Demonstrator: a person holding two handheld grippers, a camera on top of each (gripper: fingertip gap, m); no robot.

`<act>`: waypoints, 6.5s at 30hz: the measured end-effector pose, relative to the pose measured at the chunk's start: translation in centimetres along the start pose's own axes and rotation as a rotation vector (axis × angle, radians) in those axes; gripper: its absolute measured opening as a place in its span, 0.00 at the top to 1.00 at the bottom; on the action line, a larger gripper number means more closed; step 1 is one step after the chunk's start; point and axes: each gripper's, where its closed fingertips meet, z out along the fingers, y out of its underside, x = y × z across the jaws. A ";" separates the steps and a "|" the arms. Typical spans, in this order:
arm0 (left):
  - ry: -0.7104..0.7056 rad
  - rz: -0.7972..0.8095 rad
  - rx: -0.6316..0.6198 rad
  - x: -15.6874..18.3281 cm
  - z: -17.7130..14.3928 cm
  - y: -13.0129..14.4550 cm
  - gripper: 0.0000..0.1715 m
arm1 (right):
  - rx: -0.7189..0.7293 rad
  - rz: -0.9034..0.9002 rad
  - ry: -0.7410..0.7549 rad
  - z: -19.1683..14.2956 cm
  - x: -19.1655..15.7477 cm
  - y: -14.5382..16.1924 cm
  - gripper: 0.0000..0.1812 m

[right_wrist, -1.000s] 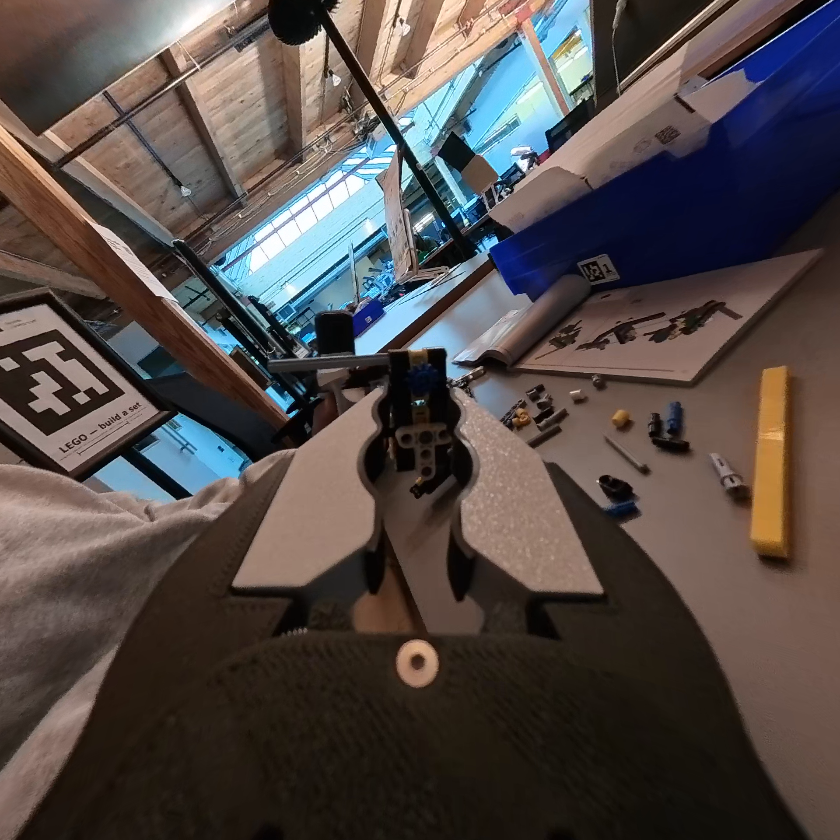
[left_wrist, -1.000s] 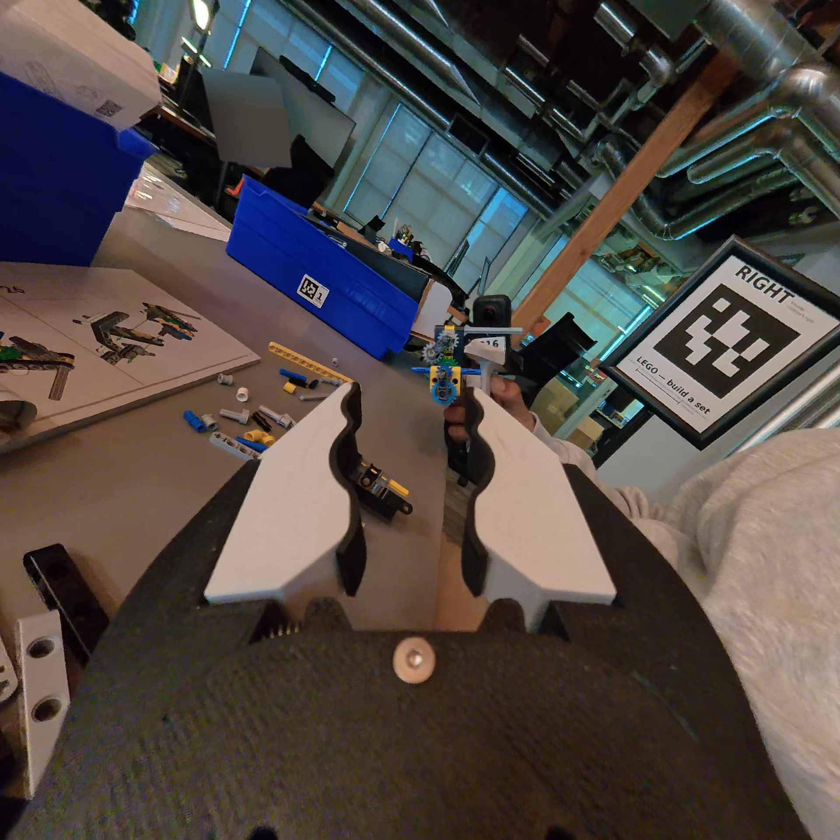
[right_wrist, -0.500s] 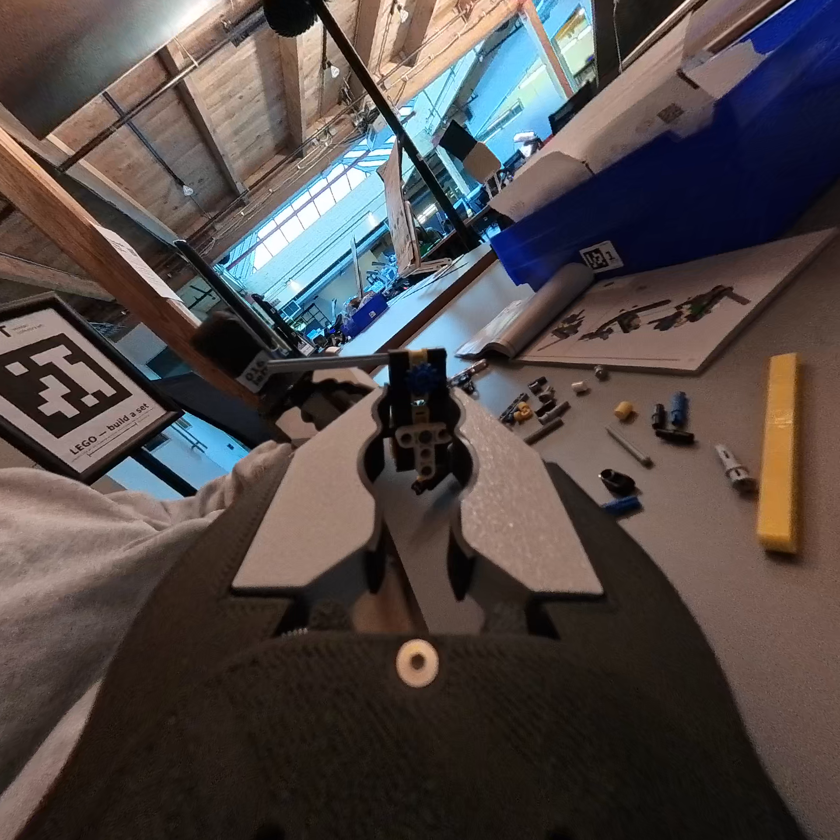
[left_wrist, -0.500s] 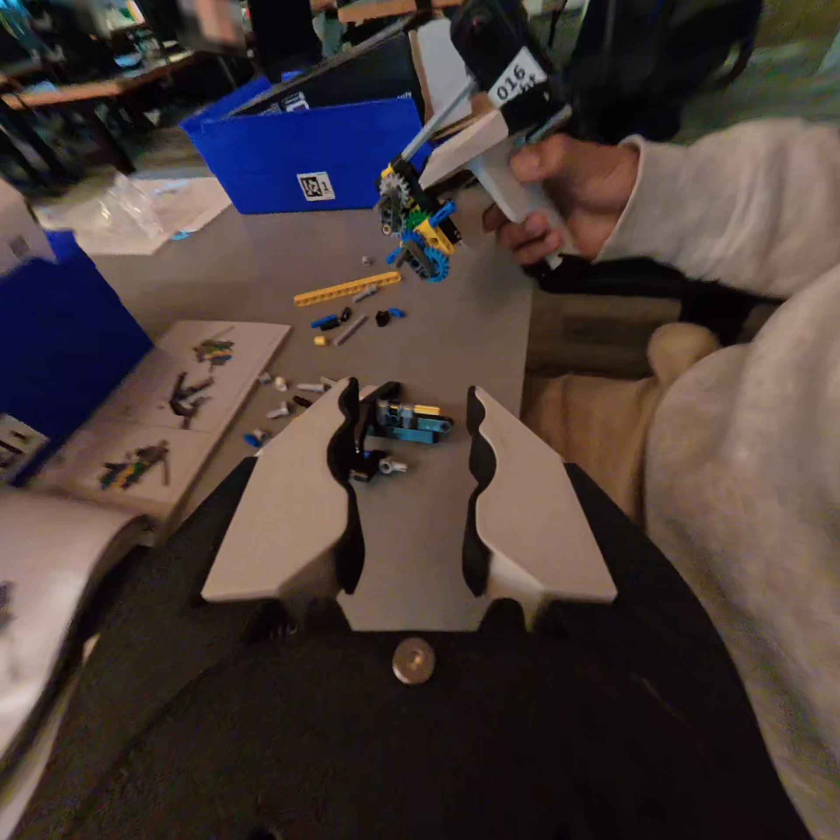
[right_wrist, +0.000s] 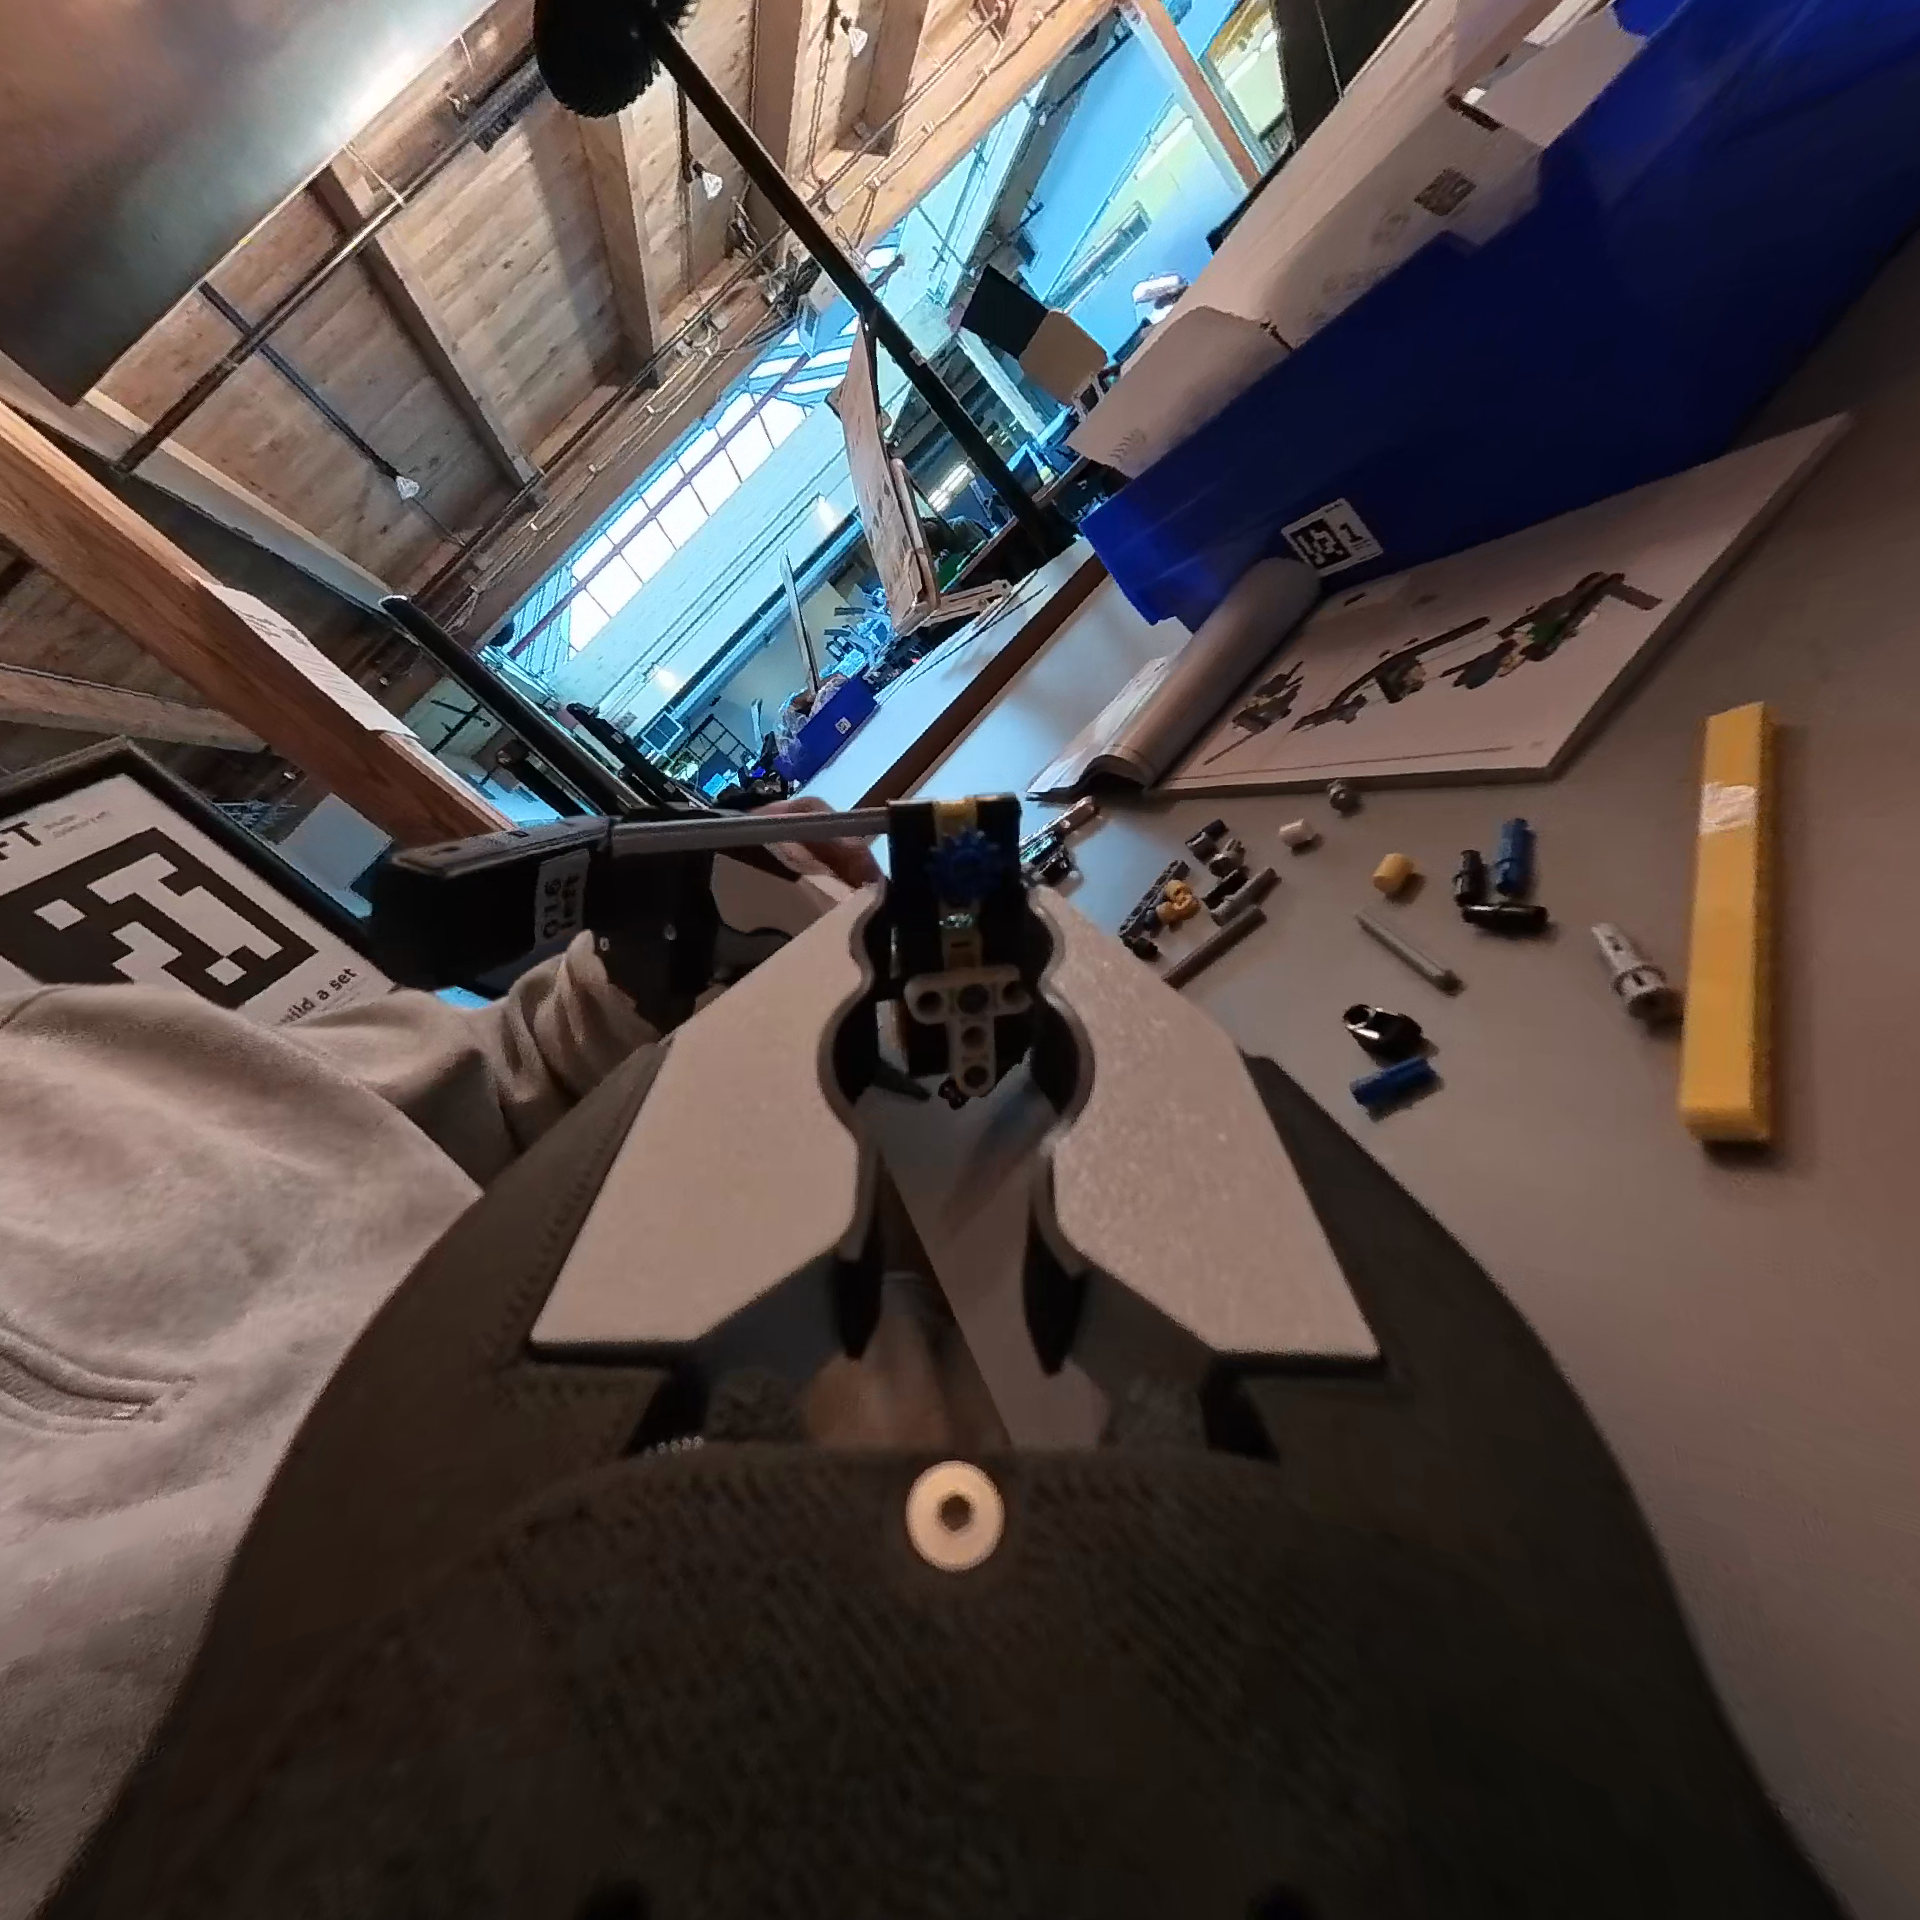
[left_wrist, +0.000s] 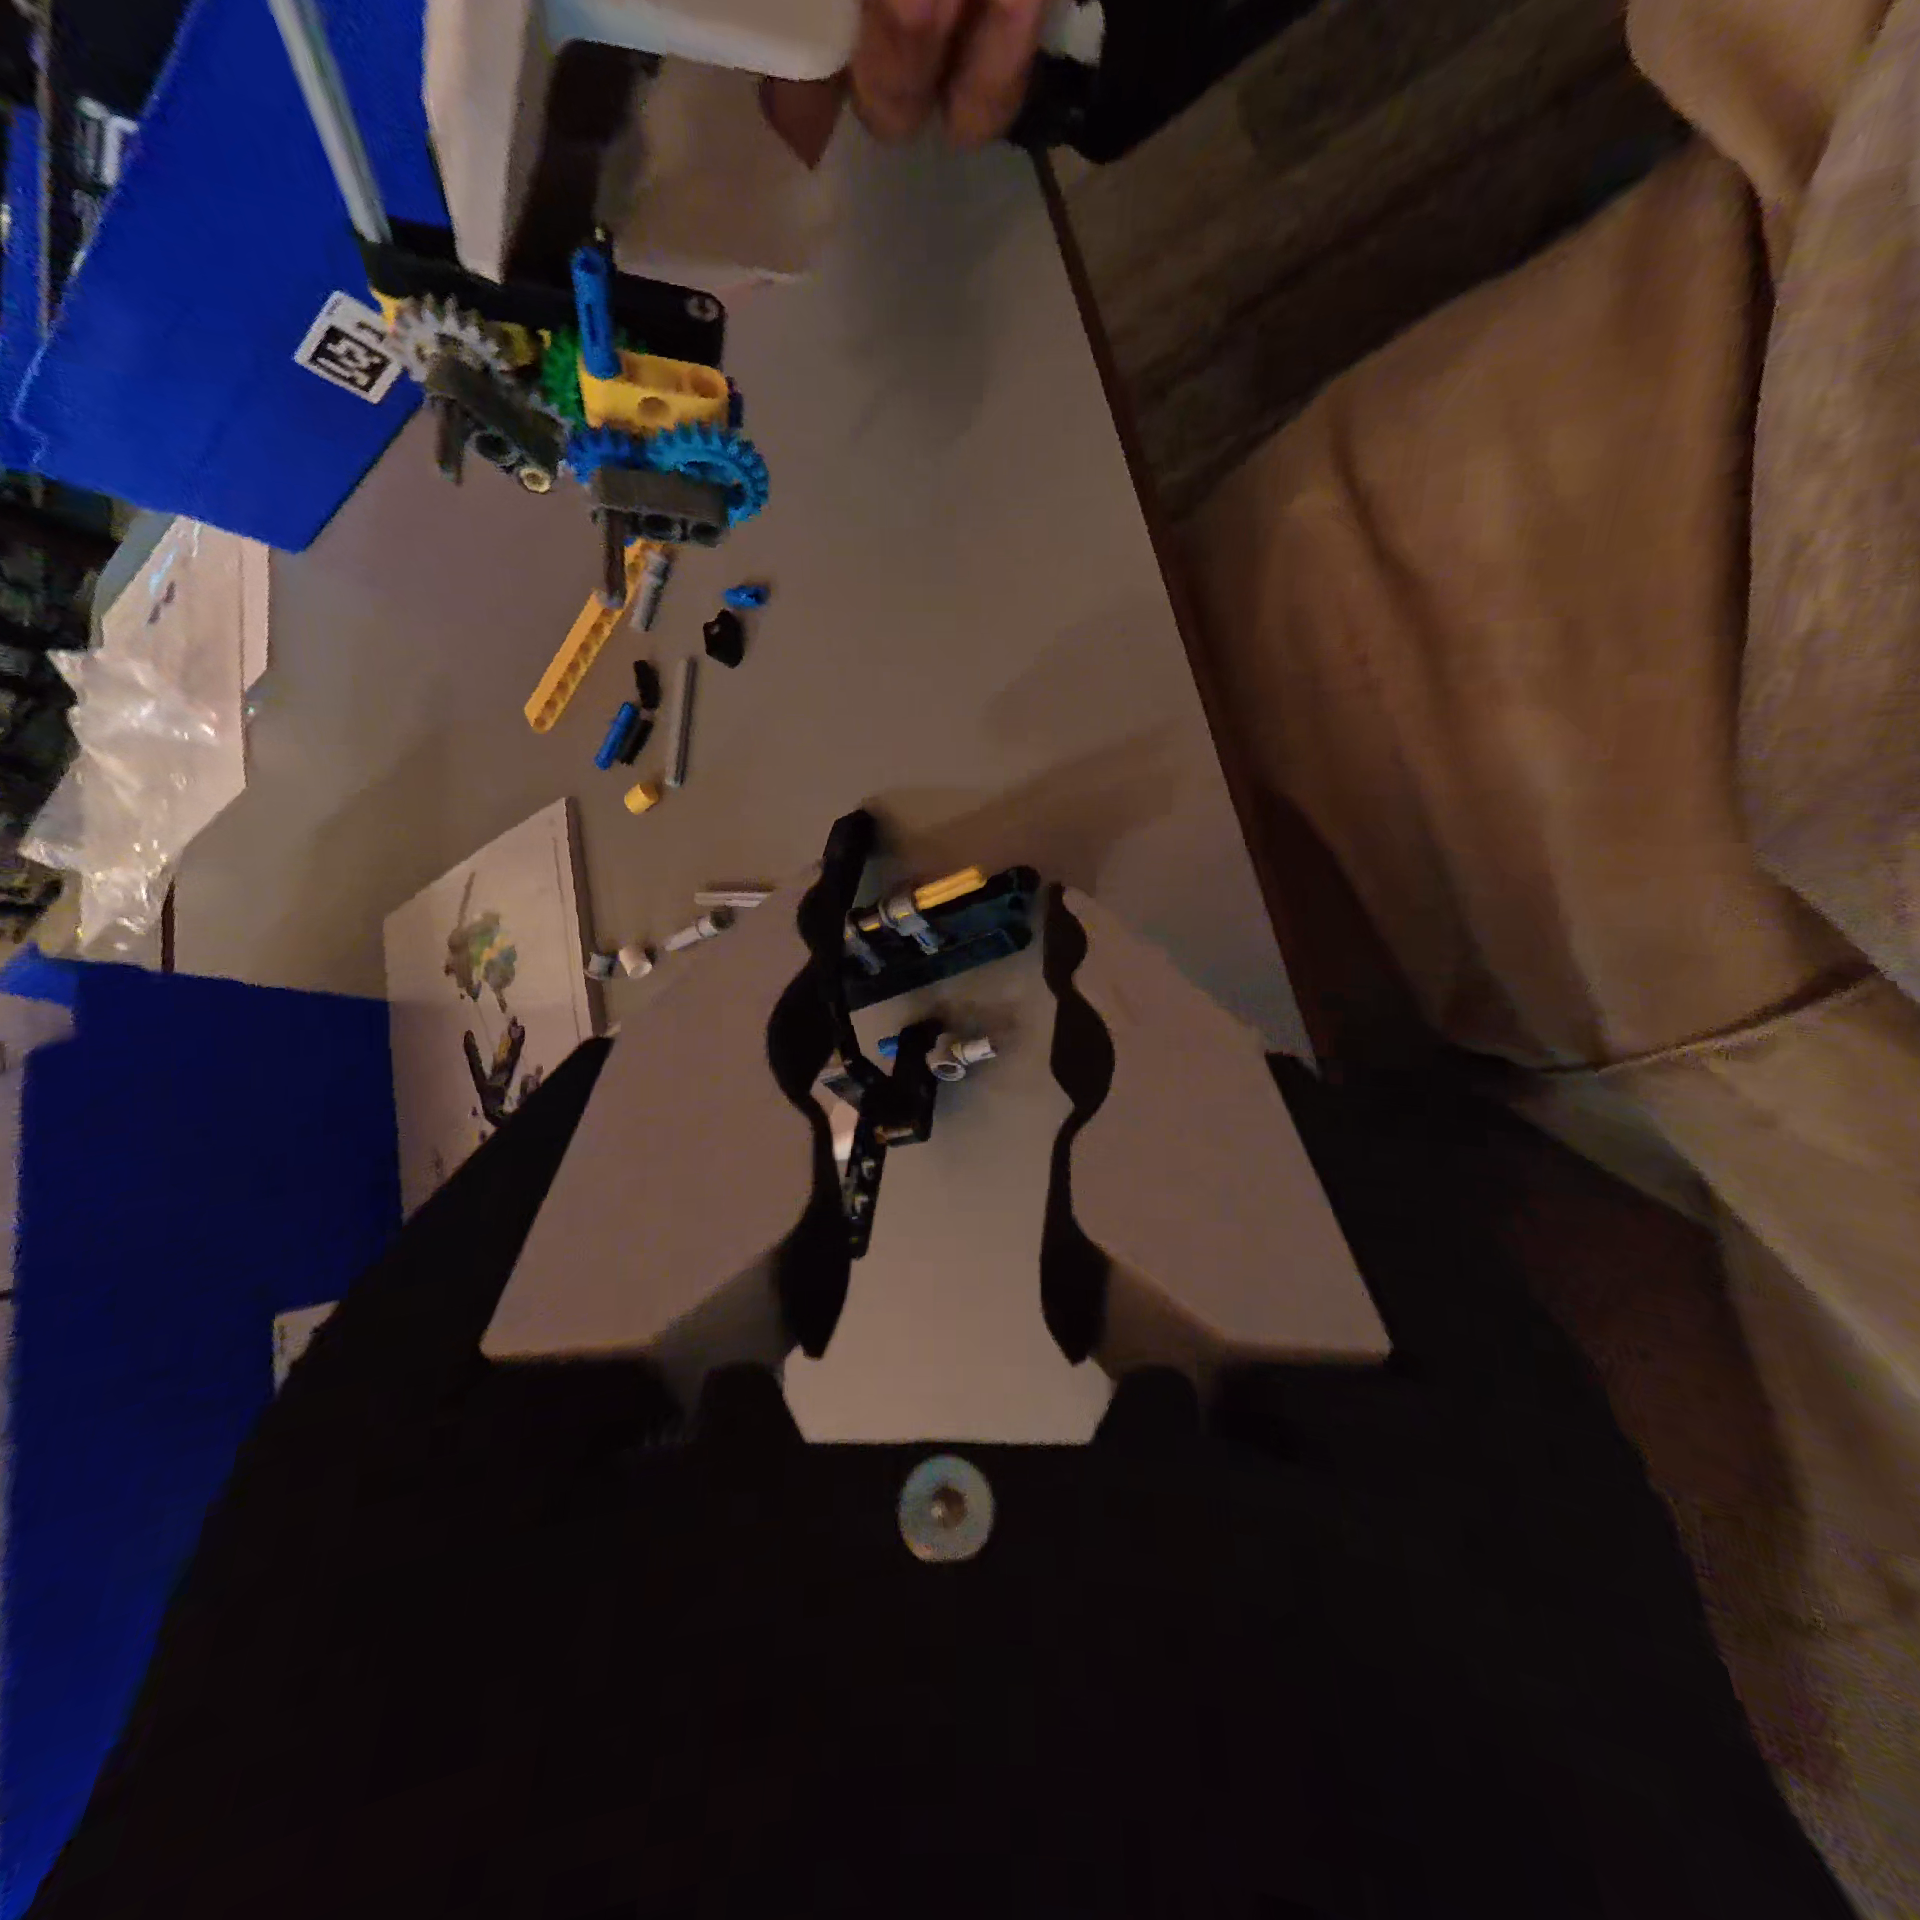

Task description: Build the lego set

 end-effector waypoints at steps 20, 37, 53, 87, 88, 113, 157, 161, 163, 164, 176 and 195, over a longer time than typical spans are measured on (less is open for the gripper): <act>0.300 0.001 -0.100 0.9 1.7 0.5 0.80 | -0.013 0.053 -0.013 -0.4 -0.4 0.1 0.88; 0.175 -0.239 0.094 -1.5 0.3 -1.6 0.85 | -0.054 0.039 -0.014 0.0 -1.1 0.7 0.88; 0.082 -0.195 0.049 -1.0 0.4 -0.2 0.77 | -0.193 0.102 0.091 1.0 1.0 3.5 0.88; 0.002 0.369 -0.305 -0.4 2.2 2.1 0.87 | -0.155 0.069 0.048 0.4 -0.4 2.5 0.88; -0.007 0.381 -0.298 -0.4 2.2 2.1 0.86 | -0.154 0.073 0.045 0.4 -0.4 2.5 0.88; 0.056 -0.561 0.606 -2.8 -7.2 -2.8 0.88 | -0.203 0.314 -0.190 6.8 -5.0 1.9 0.88; 0.024 -0.645 0.650 -3.4 -7.0 -1.5 0.88 | -0.343 0.295 0.257 4.0 2.6 6.7 0.87; 0.025 -0.652 0.657 -3.4 -7.2 -1.2 0.88 | -0.326 0.326 0.251 4.0 2.9 6.5 0.86; 0.027 -0.659 0.663 -3.3 -7.3 -1.1 0.88 | -0.320 0.339 0.253 3.9 3.1 6.5 0.82; 0.028 -0.661 0.665 -3.3 -7.4 -1.1 0.88 | -0.318 0.345 0.252 3.8 3.1 6.5 0.82; 0.048 -0.670 0.666 -3.1 -7.4 -0.9 0.88 | -0.383 0.303 0.206 2.4 3.1 6.5 0.81; 0.077 -0.653 0.566 -2.0 -5.4 -1.4 0.88 | -0.486 0.237 0.129 2.7 3.3 6.7 0.95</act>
